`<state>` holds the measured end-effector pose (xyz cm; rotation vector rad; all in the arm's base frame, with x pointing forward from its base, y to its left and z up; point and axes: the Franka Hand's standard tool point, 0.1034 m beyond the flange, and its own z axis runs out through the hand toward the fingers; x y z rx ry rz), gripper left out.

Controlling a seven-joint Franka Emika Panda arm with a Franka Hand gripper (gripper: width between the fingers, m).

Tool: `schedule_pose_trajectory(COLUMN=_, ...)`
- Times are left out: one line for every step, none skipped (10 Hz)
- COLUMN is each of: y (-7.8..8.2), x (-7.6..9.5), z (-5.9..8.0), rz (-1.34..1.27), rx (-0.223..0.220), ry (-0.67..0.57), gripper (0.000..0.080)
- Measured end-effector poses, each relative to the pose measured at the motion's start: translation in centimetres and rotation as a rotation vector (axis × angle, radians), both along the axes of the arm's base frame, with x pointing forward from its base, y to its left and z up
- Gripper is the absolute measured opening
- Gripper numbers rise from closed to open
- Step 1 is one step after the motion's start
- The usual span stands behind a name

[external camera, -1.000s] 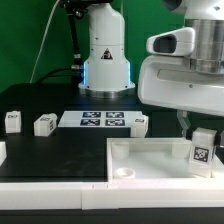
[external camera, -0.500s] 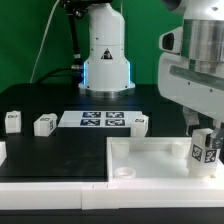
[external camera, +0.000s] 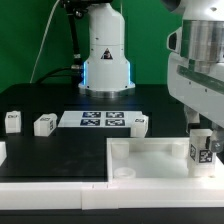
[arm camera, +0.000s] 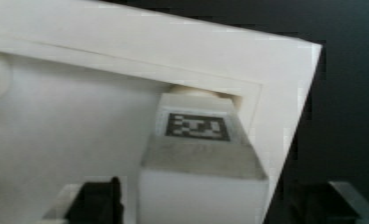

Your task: Assemble one leg

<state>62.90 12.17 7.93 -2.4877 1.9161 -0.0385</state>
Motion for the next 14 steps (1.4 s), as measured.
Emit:
schedule_pose_trajectory(y=0.06, x=-0.05, z=-0.11, rz=0.042, rx=-0.002, ry=0.004, gripper=0.0623)
schedule_pose_trajectory(y=0.1, x=-0.03, z=-0.08, rz=0.113, rx=-0.004, ry=0.004, gripper=0.0623)
schedule_pose_trajectory(y=0.1, x=-0.04, z=-0.08, rz=0.238, rx=-0.008, ry=0.007, gripper=0.0641)
schedule_pose_trajectory(y=0.26, x=-0.03, z=-0.06, rz=0.355, rx=-0.009, ry=0.007, gripper=0.0648)
schedule_pose_trajectory(y=0.28, x=-0.01, z=-0.06, rz=0.444, rx=-0.012, ry=0.007, gripper=0.0648)
schedule_pose_trajectory(y=0.28, x=0.01, z=-0.05, rz=0.579, rx=-0.014, ry=0.008, gripper=0.0649)
schedule_pose_trajectory(y=0.29, x=0.0, z=-0.05, rz=0.704, rx=-0.019, ry=0.011, gripper=0.0649)
schedule_pose_trajectory(y=0.35, x=-0.02, z=-0.06, rz=0.846, rx=-0.025, ry=0.015, gripper=0.0649)
schedule_pose_trajectory(y=0.33, x=0.02, z=-0.05, rz=0.955, rx=-0.028, ry=0.015, gripper=0.0649)
schedule_pose_trajectory(y=0.18, x=0.03, z=-0.08, rz=1.087, rx=-0.032, ry=0.018, gripper=0.0649)
schedule_pose_trajectory(y=0.08, x=0.0, z=-0.12, rz=1.144, rx=-0.032, ry=0.021, gripper=0.0649)
schedule_pose_trajectory(y=0.03, x=-0.03, z=-0.15, rz=1.24, rx=-0.039, ry=0.025, gripper=0.0649)
schedule_pose_trajectory(y=-0.02, x=-0.02, z=-0.17, rz=1.269, rx=-0.042, ry=0.026, gripper=0.0649)
schedule_pose_trajectory(y=-0.07, x=-0.01, z=-0.17, rz=1.269, rx=-0.042, ry=0.026, gripper=0.0616)
